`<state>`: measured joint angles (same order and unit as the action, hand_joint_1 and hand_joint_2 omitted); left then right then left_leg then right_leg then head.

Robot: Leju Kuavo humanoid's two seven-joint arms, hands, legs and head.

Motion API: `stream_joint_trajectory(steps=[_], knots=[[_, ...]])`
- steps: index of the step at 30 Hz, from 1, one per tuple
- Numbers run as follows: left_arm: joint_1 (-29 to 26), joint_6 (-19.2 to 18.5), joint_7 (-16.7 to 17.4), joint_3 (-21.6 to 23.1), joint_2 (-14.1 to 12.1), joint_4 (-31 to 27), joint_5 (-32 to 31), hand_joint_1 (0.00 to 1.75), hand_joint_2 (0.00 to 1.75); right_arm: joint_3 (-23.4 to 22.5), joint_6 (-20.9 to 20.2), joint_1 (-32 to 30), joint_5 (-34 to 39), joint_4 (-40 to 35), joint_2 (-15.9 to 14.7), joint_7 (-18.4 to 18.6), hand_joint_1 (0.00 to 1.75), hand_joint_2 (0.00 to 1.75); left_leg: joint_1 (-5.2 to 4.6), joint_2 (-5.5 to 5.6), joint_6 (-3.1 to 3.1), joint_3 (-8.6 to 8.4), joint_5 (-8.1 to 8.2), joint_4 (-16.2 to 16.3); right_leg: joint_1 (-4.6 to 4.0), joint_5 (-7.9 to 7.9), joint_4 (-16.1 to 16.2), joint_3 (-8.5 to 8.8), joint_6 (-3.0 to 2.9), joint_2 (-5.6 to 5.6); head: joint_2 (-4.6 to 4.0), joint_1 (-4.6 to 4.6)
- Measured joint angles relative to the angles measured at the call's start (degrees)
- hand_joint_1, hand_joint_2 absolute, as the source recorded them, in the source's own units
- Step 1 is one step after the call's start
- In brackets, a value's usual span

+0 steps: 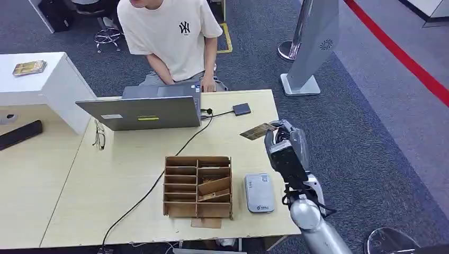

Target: Pass the card to the sensor for recognition and then transmit it.

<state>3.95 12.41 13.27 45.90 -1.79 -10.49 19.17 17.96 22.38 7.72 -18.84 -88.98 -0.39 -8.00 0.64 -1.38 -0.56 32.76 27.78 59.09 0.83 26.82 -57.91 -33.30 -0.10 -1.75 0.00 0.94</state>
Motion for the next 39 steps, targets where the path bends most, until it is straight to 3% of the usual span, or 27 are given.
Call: stream_joint_trajectory(steps=[8,17,29,39], knots=[[-0.5,0.5,-0.1,-1.2,0.0,0.0,1.8,0.0,1.75,-4.1,-4.7,-7.6,5.3,-3.8,-2.2,0.6,1.75,1.75,0.0,0.0,-0.02,0.01,0.03,0.0,0.0,0.01,0.0,0.0,0.0,0.0,0.0,0.0],[-0.8,0.8,-0.3,-2.4,0.0,0.3,2.8,0.0,1.75,-5.4,-8.1,-13.1,3.1,-5.0,-5.8,3.8,1.75,1.75,0.0,-0.01,-0.02,0.02,0.03,0.0,0.0,0.01,0.0,0.0,0.01,0.0,0.0,0.0],[-0.8,0.8,-0.3,-2.7,0.0,0.4,2.9,0.0,1.75,-2.8,-13.3,-13.3,-5.3,-2.3,-8.4,8.9,1.75,1.75,0.0,-0.01,-0.02,0.02,0.02,0.0,0.0,0.0,0.0,0.01,0.0,0.0,0.0,0.0],[-0.8,0.8,-0.1,-2.7,0.0,0.4,2.9,0.0,1.75,0.9,-16.9,-11.1,-7.2,0.9,-9.7,11.2,1.75,1.75,0.0,-0.01,-0.02,0.03,0.02,0.0,0.0,0.0,0.0,0.0,0.0,0.0,0.0,-0.02]])
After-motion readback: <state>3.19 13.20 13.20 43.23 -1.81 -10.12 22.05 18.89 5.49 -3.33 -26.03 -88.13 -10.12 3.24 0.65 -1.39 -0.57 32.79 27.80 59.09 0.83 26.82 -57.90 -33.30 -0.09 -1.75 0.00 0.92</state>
